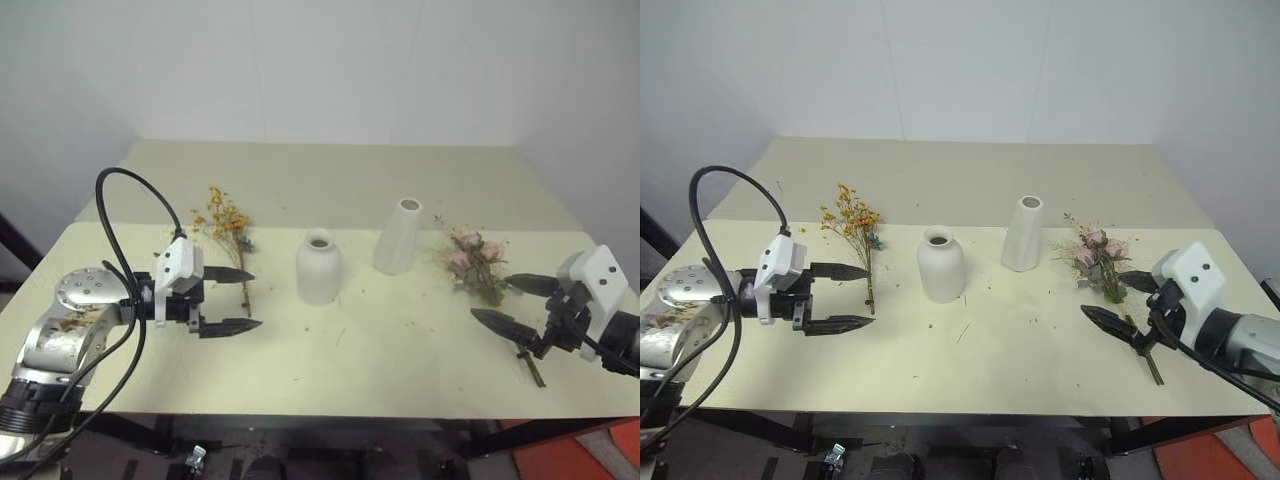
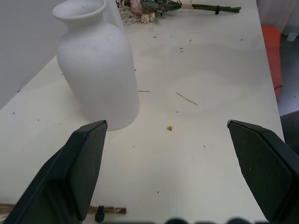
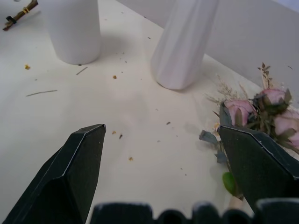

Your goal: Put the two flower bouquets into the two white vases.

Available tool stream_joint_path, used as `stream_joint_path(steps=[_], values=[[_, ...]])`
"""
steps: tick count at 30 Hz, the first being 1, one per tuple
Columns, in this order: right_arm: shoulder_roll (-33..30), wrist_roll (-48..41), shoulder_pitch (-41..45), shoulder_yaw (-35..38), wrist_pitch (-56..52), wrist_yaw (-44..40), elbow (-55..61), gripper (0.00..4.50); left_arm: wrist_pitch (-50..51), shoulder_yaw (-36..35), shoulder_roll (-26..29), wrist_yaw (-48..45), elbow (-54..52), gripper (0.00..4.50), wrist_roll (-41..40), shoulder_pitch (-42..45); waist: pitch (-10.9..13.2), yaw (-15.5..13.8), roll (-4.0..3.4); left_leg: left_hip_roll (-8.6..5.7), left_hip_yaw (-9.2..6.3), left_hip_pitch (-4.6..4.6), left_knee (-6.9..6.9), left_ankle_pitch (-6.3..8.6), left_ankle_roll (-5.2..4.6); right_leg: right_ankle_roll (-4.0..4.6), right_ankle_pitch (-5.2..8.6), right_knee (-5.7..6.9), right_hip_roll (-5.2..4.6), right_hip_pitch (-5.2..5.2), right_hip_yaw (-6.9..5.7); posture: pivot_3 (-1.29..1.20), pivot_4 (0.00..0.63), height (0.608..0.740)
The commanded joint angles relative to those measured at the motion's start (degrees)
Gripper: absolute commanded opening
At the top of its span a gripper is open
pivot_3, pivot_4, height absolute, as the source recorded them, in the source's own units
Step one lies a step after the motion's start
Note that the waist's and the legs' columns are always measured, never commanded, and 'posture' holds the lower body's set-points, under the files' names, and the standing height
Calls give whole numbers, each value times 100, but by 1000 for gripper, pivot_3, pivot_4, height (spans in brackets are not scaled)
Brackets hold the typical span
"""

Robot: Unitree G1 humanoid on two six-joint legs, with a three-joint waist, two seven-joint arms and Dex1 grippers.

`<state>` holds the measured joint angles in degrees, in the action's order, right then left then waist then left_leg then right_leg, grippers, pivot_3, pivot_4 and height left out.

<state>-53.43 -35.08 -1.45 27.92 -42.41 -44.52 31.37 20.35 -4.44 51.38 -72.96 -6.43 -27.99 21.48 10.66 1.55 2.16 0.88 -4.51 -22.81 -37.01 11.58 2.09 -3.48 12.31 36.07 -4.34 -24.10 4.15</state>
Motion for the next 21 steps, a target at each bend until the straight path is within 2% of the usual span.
stream_joint_path(steps=[1, 8, 13, 16, 19, 20, 21], values=[[-11, -42, 171, -48, 91, 2, 23, 4483, 115, -186, 58, 158, -386, 4500, -92, -75, 0, 0, 0, 0, 0, -1, 0, 0, 0, 0, 0, -1, 0, -1, 0, 0, 150, 740], [-50, 59, 622, -451, 140, -28, -247, 4483, 182, -282, 24, 369, -653, 4500, -126, -377, 0, 25, 0, 1, 0, 1, 1, 0, 0, 1, 0, 1, 0, -1, 0, 0, 150, 740], [9, -15, 782, -521, 117, 7, -177, 4483, 272, -507, -597, 1638, -861, 4500, 14, -345, 0, 12, 0, -1, 0, -3, 1, 0, 0, 1, 0, -1, -2, -1, 0, 0, 150, 740], [31, -156, 1032, -571, 33, 102, 11, 4483, 1572, -779, -1236, 3753, -1446, 4500, 322, -29, 1, -18, 1, -1, -3, -4, -1, 0, 0, -2, -2, 0, -2, -1, -2, 0, 150, 740], [-103, -309, 1393, -727, -42, -18, 111, 4483, 2884, -923, -1425, 4468, -1926, 4500, -57, 185, 1, 2, 1, -2, -4, -2, -3, 0, 0, -5, -4, 2, 0, -1, -1, 0, 150, 740], [-157, -365, 1574, -835, -42, -105, 128, 4483, 3633, -858, -1481, 4772, -1941, 4500, -92, 452, 1, 8, 1, -1, -4, -1, -2, 0, 0, -5, -4, 4, 1, -1, 0, 0, 150, 740], [-191, -433, 1800, -963, -61, -160, 152, 4483, 4947, -742, -1558, 5070, -1681, 4500, -4, 1041, 1, 12, 1, -2, -4, -1, -2, 0, 0, -5, -4, 3, 1, 0, 0, 0, 150, 740]])
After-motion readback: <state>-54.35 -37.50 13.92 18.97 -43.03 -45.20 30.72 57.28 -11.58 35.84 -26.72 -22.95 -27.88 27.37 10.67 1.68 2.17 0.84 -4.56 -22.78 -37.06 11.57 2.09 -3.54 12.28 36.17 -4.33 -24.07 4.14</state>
